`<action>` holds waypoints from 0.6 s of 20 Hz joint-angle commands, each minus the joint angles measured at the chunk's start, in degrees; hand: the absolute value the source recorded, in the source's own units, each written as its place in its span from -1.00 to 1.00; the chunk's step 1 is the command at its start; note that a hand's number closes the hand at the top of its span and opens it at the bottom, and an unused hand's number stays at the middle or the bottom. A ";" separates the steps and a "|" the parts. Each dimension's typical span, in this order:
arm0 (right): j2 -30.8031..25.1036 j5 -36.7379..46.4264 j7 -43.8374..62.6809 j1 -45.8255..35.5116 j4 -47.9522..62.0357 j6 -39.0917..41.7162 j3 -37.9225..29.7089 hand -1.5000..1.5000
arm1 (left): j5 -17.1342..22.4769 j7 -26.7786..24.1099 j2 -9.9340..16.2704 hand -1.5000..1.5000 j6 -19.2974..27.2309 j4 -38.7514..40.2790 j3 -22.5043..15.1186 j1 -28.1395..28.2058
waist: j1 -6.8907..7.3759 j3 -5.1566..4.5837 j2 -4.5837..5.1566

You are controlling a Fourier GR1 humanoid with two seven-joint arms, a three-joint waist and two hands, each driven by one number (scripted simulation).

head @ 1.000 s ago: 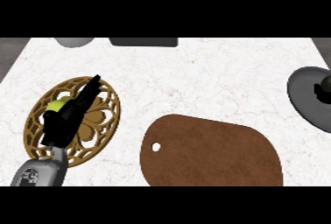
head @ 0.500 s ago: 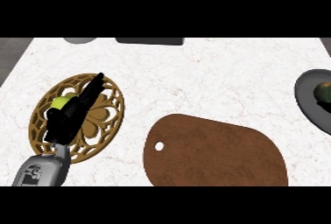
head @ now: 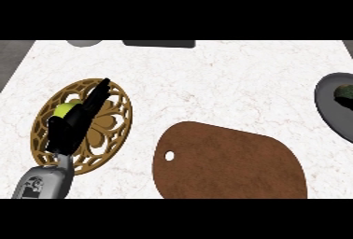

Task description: Pick the squash from the cutting board and place it in the pan

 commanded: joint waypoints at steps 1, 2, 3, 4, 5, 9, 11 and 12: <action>-1.41 -6.28 -4.40 0.16 0.75 5.78 -5.90 -1.00 | 0.25 -0.74 0.79 0.00 -0.43 -0.05 0.86 0.62 | -0.31 -0.04 -0.14; -1.72 -7.78 -4.51 -0.04 1.21 8.15 -7.22 -1.00 | 0.02 0.08 -1.22 0.00 0.37 -0.36 -0.70 0.81 | -0.42 -0.01 -0.14; -2.47 -8.84 -5.85 0.84 1.45 11.12 -8.08 -1.00 | 1.61 1.40 1.64 0.00 -1.08 0.10 2.32 -0.94 | -0.76 -0.04 -0.22; -3.02 -9.60 -7.10 2.56 2.15 14.08 -8.67 -1.00 | 0.05 1.10 -0.72 0.00 0.50 -0.36 0.03 -0.25 | -1.19 -0.06 -0.33; -5.27 -10.00 -5.05 1.35 2.59 15.78 -9.18 -1.00 | -0.08 0.54 -1.03 0.00 0.52 -1.29 -0.50 1.34 | -0.28 -0.02 -0.17; -6.65 -11.28 -11.16 7.53 3.41 24.33 -10.02 -1.00 | -1.66 -1.01 -1.24 0.00 1.35 -0.08 -0.81 2.16 | -1.15 -0.08 -0.33; -8.29 -11.96 -13.37 9.72 3.36 27.33 -10.66 -1.00 | -0.18 -0.07 0.24 0.00 0.55 -1.65 1.14 1.26 | -1.08 -0.05 -0.42; -5.83 -11.97 -18.05 11.76 2.50 26.97 -10.42 -1.00 | -0.39 -1.07 0.36 0.00 -0.16 -0.24 0.78 2.33 | -1.48 -0.13 -0.57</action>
